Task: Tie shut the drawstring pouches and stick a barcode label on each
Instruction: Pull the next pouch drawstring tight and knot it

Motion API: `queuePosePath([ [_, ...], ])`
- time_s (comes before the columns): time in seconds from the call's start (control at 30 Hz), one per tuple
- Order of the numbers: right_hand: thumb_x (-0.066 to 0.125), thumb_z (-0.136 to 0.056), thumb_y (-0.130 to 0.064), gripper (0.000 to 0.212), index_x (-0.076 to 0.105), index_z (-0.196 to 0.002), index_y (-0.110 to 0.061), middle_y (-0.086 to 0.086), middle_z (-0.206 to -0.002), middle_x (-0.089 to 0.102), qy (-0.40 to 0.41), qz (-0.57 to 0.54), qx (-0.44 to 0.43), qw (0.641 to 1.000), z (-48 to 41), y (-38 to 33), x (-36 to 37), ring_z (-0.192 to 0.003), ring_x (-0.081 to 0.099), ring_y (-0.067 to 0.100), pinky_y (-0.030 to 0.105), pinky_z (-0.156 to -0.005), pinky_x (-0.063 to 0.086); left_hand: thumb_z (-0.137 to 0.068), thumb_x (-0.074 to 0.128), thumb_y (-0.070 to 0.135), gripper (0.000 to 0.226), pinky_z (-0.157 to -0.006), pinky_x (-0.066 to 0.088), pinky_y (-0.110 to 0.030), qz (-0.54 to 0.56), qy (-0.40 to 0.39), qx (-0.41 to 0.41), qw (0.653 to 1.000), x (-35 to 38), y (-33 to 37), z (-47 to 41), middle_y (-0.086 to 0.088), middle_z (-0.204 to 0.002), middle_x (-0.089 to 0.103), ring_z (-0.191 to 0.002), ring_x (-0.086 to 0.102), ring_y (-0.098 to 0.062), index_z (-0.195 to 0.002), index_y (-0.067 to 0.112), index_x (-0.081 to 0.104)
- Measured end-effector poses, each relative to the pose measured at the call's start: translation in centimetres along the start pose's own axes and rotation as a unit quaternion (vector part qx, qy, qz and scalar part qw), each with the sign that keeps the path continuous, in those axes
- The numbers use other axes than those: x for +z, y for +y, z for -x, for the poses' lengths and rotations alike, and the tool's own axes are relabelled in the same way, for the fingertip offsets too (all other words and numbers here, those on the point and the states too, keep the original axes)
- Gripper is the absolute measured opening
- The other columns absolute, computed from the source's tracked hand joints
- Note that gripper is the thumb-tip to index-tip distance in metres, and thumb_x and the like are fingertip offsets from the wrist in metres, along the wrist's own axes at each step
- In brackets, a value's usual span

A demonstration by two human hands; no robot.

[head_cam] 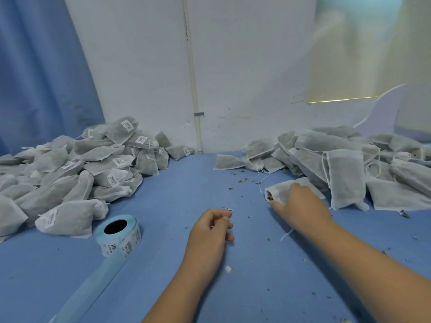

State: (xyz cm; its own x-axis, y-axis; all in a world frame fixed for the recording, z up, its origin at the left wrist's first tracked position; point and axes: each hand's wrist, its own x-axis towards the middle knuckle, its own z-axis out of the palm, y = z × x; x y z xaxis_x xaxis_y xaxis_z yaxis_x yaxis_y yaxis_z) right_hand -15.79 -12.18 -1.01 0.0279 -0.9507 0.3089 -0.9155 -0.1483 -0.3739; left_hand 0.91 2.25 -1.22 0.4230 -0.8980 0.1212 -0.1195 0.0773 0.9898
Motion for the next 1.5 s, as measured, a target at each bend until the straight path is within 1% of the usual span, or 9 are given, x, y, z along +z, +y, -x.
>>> queuePosePath([
  [0.1,0.051,-0.086,-0.051,0.050,0.048,-0.109,-0.007,0.009,-0.102,0.060,0.005,0.009,0.013,1.000,-0.2,-0.2,0.5,-0.082,0.058,0.027,0.030,-0.061,0.040,-0.092,0.049,0.012,0.022,-0.054,0.044,-0.011,-0.014,-0.009,0.007,1.000,0.1,0.0,0.2,0.002,-0.086,0.067,-0.061,0.063,-0.008,-0.089,0.025,0.067],
  [0.53,0.043,-0.094,-0.036,0.034,0.057,-0.107,-0.008,0.010,-0.108,0.058,-0.005,0.071,0.010,0.997,-0.5,-1.5,0.4,-0.079,0.052,0.026,0.029,-0.063,0.037,-0.091,0.049,0.011,0.022,-0.063,0.046,-0.018,-0.027,-0.012,0.012,0.999,0.0,0.5,0.6,0.004,-0.086,0.067,-0.061,0.061,-0.006,-0.090,0.025,0.066],
  [0.63,0.041,-0.094,-0.028,0.026,0.058,-0.100,-0.010,0.006,-0.095,0.055,0.003,0.074,-0.008,0.997,-0.4,-1.2,-0.1,-0.074,0.050,0.024,0.027,-0.054,0.034,-0.091,0.051,0.013,0.020,-0.063,0.046,-0.017,-0.030,-0.007,0.020,0.999,-0.1,0.4,0.6,0.000,-0.088,0.067,-0.063,0.062,-0.005,-0.090,0.027,0.066],
  [0.77,0.044,-0.087,-0.025,0.019,0.048,-0.073,-0.014,0.002,-0.078,0.054,0.045,-0.001,-0.047,0.998,0.4,-1.1,-1.6,-0.068,0.051,0.023,0.029,-0.051,0.031,-0.092,0.054,0.014,0.020,-0.059,0.045,-0.018,-0.053,0.014,0.052,0.997,-0.1,0.4,0.5,0.007,-0.080,0.062,-0.063,0.057,-0.004,-0.088,0.030,0.065],
  [0.93,0.054,-0.082,-0.026,0.016,0.054,-0.069,-0.017,-0.004,-0.071,0.060,0.054,-0.181,-0.093,0.978,3.0,-2.5,-4.7,-0.068,0.055,0.016,0.034,-0.059,0.044,-0.091,0.058,0.016,0.018,-0.059,0.041,-0.009,-0.111,0.042,0.143,0.983,0.0,1.1,1.0,0.011,-0.087,0.060,-0.068,0.053,0.005,-0.086,0.032,0.063],
  [1.07,0.058,-0.078,-0.024,0.013,0.058,-0.066,-0.019,-0.006,-0.066,0.063,0.020,-0.294,-0.097,0.951,6.4,-3.8,-6.3,-0.062,0.055,0.011,0.025,-0.055,0.040,-0.085,0.064,0.033,0.014,-0.058,0.040,-0.009,-0.106,0.063,0.180,0.976,0.2,1.8,1.6,0.009,-0.073,0.060,-0.061,0.051,-0.001,-0.074,0.028,0.058],
  [1.27,0.051,-0.083,-0.011,0.018,0.055,-0.066,-0.016,0.004,-0.049,0.061,-0.072,-0.446,-0.058,0.890,9.8,-3.9,-6.9,-0.044,0.054,0.018,0.032,-0.050,0.046,-0.075,0.055,0.052,0.026,-0.057,0.039,-0.023,-0.196,0.042,0.210,0.957,0.3,1.7,2.7,0.009,-0.064,0.054,-0.059,0.048,-0.007,-0.067,0.028,0.048],
  [1.37,0.051,-0.086,-0.010,0.021,0.055,-0.067,-0.018,0.009,-0.049,0.062,-0.095,-0.481,-0.038,0.871,10.5,-3.4,-7.1,-0.043,0.052,0.022,0.030,-0.047,0.046,-0.075,0.051,0.052,0.028,-0.054,0.038,-0.020,-0.239,0.022,0.215,0.947,0.4,2.0,3.2,0.014,-0.064,0.056,-0.057,0.049,-0.005,-0.064,0.027,0.048],
  [1.5,0.055,-0.088,-0.016,0.018,0.055,-0.071,-0.021,0.007,-0.049,0.065,-0.091,-0.438,-0.062,0.892,11.0,-2.6,-7.2,-0.037,0.052,0.018,0.019,-0.039,0.042,-0.088,0.051,0.040,0.027,-0.058,0.044,-0.029,-0.324,0.002,0.232,0.917,0.6,2.1,3.6,0.008,-0.067,0.056,-0.063,0.051,-0.010,-0.068,0.023,0.048],
])
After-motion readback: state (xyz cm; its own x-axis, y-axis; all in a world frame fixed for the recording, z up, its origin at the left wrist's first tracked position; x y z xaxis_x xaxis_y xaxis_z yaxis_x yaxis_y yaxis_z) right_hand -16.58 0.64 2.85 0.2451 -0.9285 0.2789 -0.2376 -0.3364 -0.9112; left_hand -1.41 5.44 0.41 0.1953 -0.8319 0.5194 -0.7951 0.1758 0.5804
